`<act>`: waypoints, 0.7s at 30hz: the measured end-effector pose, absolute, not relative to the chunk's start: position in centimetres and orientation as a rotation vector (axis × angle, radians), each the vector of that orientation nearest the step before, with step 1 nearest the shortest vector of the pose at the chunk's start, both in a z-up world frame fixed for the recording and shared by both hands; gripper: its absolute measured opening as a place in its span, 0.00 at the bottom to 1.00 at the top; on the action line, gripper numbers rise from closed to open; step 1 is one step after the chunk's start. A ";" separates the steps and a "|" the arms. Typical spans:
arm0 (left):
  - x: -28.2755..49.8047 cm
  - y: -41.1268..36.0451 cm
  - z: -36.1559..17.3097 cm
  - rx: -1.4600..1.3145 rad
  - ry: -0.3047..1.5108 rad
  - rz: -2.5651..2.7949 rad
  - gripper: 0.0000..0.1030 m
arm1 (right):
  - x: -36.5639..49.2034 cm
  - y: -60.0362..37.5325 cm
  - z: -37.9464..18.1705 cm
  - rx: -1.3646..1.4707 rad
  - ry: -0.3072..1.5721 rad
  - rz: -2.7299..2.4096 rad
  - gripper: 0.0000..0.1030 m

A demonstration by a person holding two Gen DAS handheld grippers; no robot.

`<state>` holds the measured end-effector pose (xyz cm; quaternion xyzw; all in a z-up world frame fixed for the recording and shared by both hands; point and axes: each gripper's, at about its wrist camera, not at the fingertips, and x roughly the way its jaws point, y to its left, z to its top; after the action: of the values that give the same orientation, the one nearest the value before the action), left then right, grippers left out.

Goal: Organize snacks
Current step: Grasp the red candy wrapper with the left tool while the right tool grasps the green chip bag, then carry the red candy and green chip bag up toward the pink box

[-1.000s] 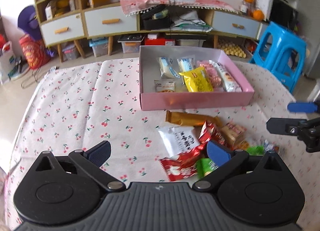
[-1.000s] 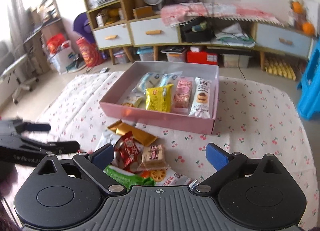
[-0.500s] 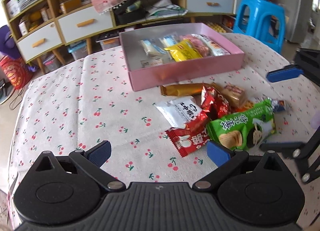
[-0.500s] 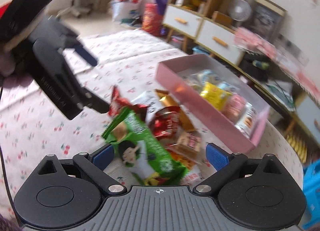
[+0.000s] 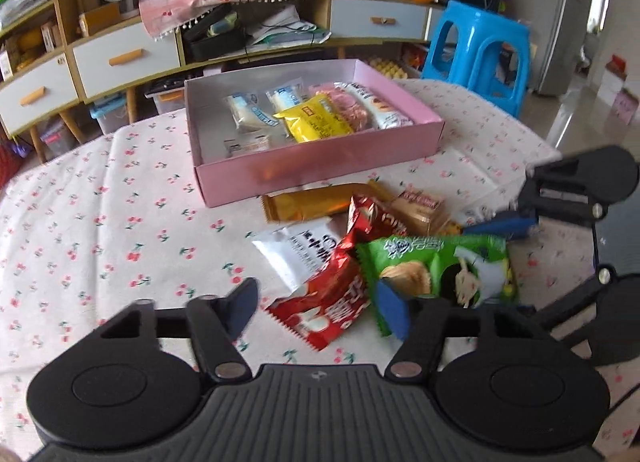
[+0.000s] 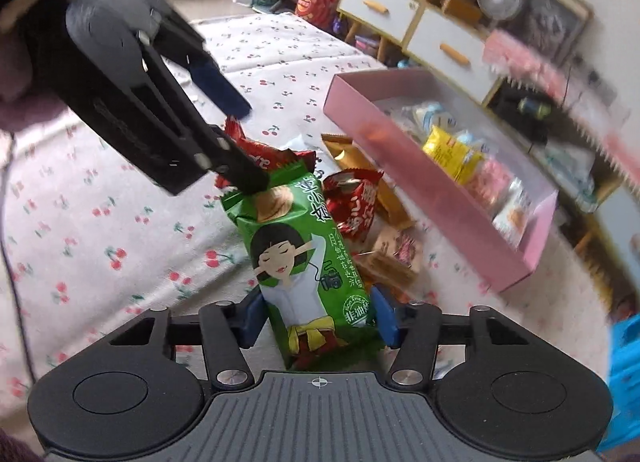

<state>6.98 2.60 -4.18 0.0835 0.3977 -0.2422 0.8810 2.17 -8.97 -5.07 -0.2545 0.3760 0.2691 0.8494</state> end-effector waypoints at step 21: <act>7.2 5.0 -3.8 0.025 0.987 -0.426 0.16 | 2.8 -13.0 -3.3 -0.068 1.086 0.515 0.50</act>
<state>7.17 4.97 -3.78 0.0121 0.4700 -0.2031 0.8589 2.84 -12.96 -3.34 -0.0318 0.5109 0.2422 0.8242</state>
